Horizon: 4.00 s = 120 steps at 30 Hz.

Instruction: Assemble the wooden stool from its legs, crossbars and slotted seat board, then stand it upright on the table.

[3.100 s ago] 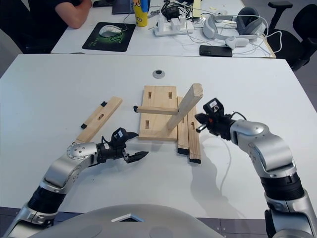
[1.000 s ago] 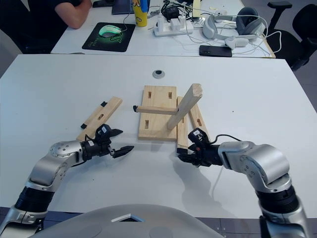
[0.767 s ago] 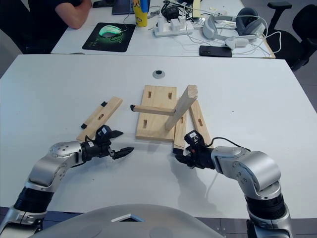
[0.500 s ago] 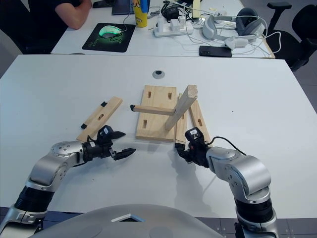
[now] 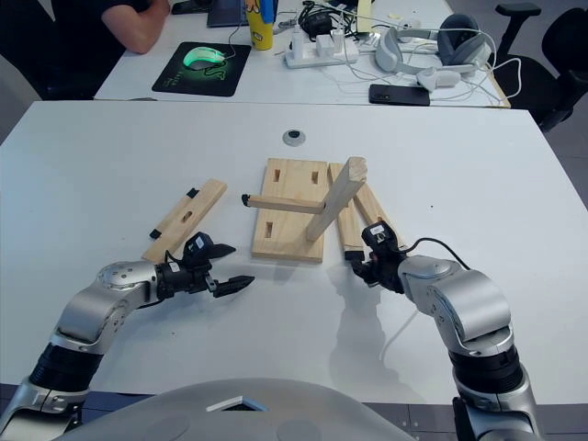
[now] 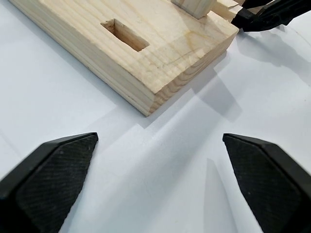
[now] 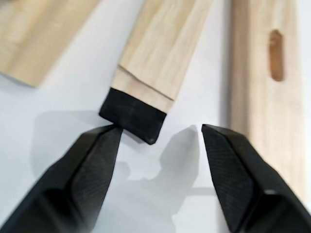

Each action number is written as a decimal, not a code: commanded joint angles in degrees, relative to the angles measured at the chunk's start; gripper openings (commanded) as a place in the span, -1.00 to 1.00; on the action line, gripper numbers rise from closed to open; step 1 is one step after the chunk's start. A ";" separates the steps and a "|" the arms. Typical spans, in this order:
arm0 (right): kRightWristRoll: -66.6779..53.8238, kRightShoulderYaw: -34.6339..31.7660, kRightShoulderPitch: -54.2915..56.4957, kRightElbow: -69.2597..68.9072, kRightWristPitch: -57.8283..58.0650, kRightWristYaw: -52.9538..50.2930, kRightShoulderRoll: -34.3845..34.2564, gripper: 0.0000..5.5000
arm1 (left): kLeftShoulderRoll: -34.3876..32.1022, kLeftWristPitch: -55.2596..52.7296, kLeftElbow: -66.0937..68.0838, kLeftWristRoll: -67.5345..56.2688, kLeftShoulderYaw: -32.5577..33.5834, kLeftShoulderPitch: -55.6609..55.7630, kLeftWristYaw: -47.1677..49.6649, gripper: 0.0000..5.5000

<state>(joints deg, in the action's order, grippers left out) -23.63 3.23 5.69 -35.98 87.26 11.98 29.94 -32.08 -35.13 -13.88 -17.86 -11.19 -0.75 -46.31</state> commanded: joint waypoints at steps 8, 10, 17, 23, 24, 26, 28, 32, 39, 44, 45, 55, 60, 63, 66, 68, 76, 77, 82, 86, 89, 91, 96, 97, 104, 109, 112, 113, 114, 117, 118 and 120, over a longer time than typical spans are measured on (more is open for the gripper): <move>1.64 -2.32 -1.13 0.65 1.35 -1.09 -5.51 0.10 | -0.54 0.12 1.30 0.31 -0.84 1.60 -0.67 0.73; 2.11 -3.24 -0.49 1.49 1.28 -1.75 -7.15 0.10 | -0.63 0.04 1.39 0.22 -0.81 1.37 -0.79 0.73; 3.73 -3.15 -0.64 2.56 1.34 -2.89 -11.01 0.10 | -0.55 -0.57 1.02 -0.18 -0.60 0.96 -0.66 0.73; 6.14 -2.41 -2.10 2.31 0.25 -5.52 -14.07 0.10 | -0.58 -0.85 2.39 -0.13 -1.65 2.93 -2.10 0.73; 6.68 -1.98 -2.05 2.87 -0.45 -5.96 -14.36 0.10 | -0.52 -0.90 2.50 -0.10 -1.73 3.10 -2.21 0.73; 7.86 -1.51 -1.74 4.70 -2.43 -7.04 -15.04 0.10 | -0.41 -1.07 2.82 -0.08 -1.97 3.72 -2.54 0.73; 9.03 -1.39 -1.48 6.96 -4.77 -7.84 -16.10 0.10 | -0.44 -1.24 2.99 -0.14 -2.15 4.14 -2.85 0.73; 10.83 -1.14 -1.40 10.35 -8.54 -8.88 -17.40 0.10 | -0.73 -1.49 2.99 -0.23 -2.12 4.36 -3.38 0.73; 12.49 0.33 -0.44 13.63 -11.58 -9.14 -18.91 0.10 | -0.50 -1.28 4.00 0.20 -2.56 5.41 -4.04 0.73; 13.25 0.51 0.46 16.12 -13.79 -8.95 -18.98 0.05 | -0.35 -0.66 4.37 0.54 -2.73 5.77 -3.90 0.73; 13.12 0.25 0.47 16.27 -13.99 -8.91 -19.14 0.01 | -0.28 -0.38 4.52 0.49 -2.41 5.78 -3.75 0.73; 13.09 -0.15 1.44 15.58 -14.97 -8.53 -18.55 -0.25 | 0.87 10.13 9.32 3.57 2.97 7.03 1.80 0.73; 12.55 -4.25 4.38 15.08 -17.93 -8.86 -19.37 -0.25 | 0.24 12.24 10.86 3.33 4.77 6.73 1.47 0.73; 13.14 -5.86 7.01 14.08 -22.34 -8.80 -18.36 -0.25 | -0.15 13.00 11.23 3.30 5.56 6.73 1.01 0.73; 12.87 -7.86 10.65 15.59 -30.27 -6.73 -17.05 -0.25 | 0.65 14.91 13.08 2.98 8.21 8.74 2.22 0.73; 9.33 -11.41 12.71 16.28 -32.52 -4.50 -18.49 -0.25 | 1.34 14.67 14.04 0.85 10.94 10.51 2.45 0.73; -8.23 -28.12 26.75 23.98 -42.65 8.45 -13.03 -0.25 | -1.28 7.65 16.59 -12.70 22.61 20.51 -1.89 0.73; -12.63 -30.60 29.82 25.23 -42.17 10.29 -12.13 -0.25 | -1.58 6.03 16.72 -15.03 23.87 22.64 -2.58 0.73; -29.59 -34.27 41.23 27.71 -36.29 14.58 -8.98 -0.25 | -2.86 1.43 18.35 -22.20 27.54 30.09 -5.40 0.73; -46.24 -32.06 45.08 22.91 -27.89 12.43 -8.53 -0.25 | -3.78 -1.80 18.50 -26.96 29.96 36.23 -5.56 0.73; -52.90 -28.07 43.73 19.72 -24.79 10.13 -8.87 -0.25 | -3.75 -7.38 16.07 -34.44 32.78 40.49 -4.32 0.73; -54.34 -25.42 41.49 18.50 -25.01 8.33 -10.13 -0.25 | -3.70 -10.15 14.23 -38.52 33.32 43.18 -4.15 0.73; -57.46 -20.92 36.76 16.34 -25.62 7.70 -11.00 -0.25 | -3.39 -16.83 13.30 -48.10 33.96 49.71 -2.77 0.73; -58.29 -20.24 35.98 16.38 -25.67 8.15 -10.97 -0.25 | -3.41 -17.96 14.11 -49.46 33.52 51.51 -3.28 0.73; -59.80 -16.61 33.64 18.16 -25.15 15.85 -8.13 -0.25 | -2.44 -22.70 23.47 -52.08 30.38 62.18 -6.37 0.73; -57.20 -13.51 33.14 19.21 -24.84 21.92 -5.51 -0.25 | -1.77 -23.06 29.05 -49.19 27.38 65.05 -10.50 0.73; -56.14 -12.32 32.84 19.47 -25.15 24.23 -4.36 -0.25 | -1.43 -23.89 28.70 -48.59 26.31 65.13 -12.33 0.73; -55.88 -12.17 32.82 19.64 -25.33 24.72 -4.10 -0.25 | -1.45 -24.21 28.46 -48.41 26.03 65.01 -12.76 0.73; -55.64 -12.14 32.76 19.80 -25.53 25.09 -3.89 -0.25 | -1.42 -24.79 28.38 -48.46 25.87 64.93 -13.01 0.73; -54.82 -11.98 32.55 19.94 -25.97 25.96 -3.40 -0.25 | -1.71 -25.90 28.52 -48.16 25.50 64.73 -13.76 0.68; -54.68 -11.88 32.50 19.96 -26.08 26.16 -3.29 -0.25 | -1.88 -26.11 28.70 -47.96 25.44 64.59 -14.06 0.65; -54.06 -11.47 32.41 19.80 -26.23 26.80 -2.83 -0.25 | -2.07 -26.51 29.06 -47.72 25.57 64.35 -14.43 0.54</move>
<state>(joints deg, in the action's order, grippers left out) -78.68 -8.48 38.14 -15.70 61.72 37.72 26.06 -33.37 -60.93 15.04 -66.45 14.59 62.79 -60.15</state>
